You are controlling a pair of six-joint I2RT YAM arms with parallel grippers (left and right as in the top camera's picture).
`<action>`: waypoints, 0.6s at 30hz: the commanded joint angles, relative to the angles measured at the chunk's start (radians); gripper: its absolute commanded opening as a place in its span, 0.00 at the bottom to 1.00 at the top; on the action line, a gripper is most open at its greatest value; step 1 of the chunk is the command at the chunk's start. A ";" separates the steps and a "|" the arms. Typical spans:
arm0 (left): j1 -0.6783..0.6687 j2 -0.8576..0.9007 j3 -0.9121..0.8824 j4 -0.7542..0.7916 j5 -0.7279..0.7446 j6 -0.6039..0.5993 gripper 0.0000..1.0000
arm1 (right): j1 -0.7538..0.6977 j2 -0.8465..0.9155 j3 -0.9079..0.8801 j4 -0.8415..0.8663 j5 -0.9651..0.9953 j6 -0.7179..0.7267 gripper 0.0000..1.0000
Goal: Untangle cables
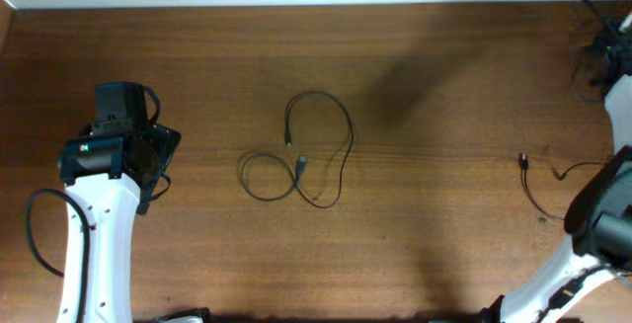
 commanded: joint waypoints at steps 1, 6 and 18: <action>0.004 -0.006 0.003 -0.003 -0.014 0.012 0.99 | -0.029 0.103 0.009 0.016 -0.130 -0.007 0.04; 0.004 -0.006 0.003 -0.003 -0.014 0.012 0.99 | 0.029 0.116 0.122 -0.145 -0.224 -0.007 0.98; 0.004 -0.006 0.003 -0.003 -0.014 0.012 0.99 | 0.537 0.112 0.542 -1.380 -0.494 0.125 0.99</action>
